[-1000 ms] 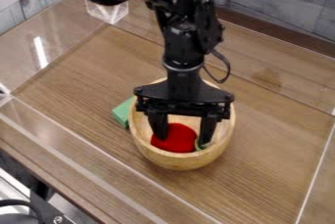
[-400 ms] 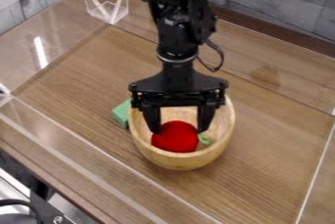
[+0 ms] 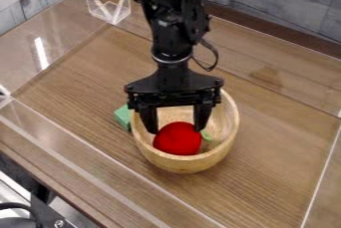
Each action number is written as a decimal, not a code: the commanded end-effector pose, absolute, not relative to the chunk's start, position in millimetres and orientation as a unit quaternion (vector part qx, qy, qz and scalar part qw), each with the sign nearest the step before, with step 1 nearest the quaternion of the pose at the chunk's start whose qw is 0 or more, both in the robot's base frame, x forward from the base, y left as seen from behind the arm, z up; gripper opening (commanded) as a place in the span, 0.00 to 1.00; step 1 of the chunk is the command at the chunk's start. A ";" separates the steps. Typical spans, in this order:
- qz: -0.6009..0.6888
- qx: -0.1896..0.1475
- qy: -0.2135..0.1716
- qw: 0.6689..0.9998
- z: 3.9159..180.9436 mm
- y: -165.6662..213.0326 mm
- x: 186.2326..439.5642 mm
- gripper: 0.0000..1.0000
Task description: Move the red fruit to the left
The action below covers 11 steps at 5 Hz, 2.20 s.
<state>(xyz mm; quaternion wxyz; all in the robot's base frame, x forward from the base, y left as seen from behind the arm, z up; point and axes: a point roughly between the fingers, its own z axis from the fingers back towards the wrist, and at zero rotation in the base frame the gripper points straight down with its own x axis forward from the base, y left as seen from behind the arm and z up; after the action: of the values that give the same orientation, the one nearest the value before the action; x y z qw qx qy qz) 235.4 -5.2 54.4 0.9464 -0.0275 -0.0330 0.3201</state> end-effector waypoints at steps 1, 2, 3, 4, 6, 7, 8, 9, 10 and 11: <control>0.315 -0.025 -0.044 0.948 55.4 -0.5 240.4 1.00; 0.291 -0.021 -0.041 0.956 53.9 -2.0 245.0 1.00; 0.266 -0.018 -0.038 0.963 53.5 -3.6 249.7 0.00; 0.247 -0.016 -0.037 0.968 44.5 2.9 251.7 0.00; 0.263 -0.013 -0.035 0.964 34.0 10.6 250.7 0.00; 0.299 -0.011 -0.035 0.954 29.9 11.3 247.5 0.00; 0.306 -0.010 -0.035 0.951 19.9 12.5 247.9 0.00; 0.313 -0.009 -0.034 0.949 14.3 13.5 248.4 0.00; 0.331 -0.007 -0.034 0.943 17.1 14.6 242.7 0.00; 0.348 -0.006 -0.034 0.937 19.2 15.5 237.1 0.00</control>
<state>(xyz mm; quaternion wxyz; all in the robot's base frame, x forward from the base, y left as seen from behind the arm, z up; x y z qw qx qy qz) 244.3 10.3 23.0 0.9409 -0.0110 -0.0448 0.3355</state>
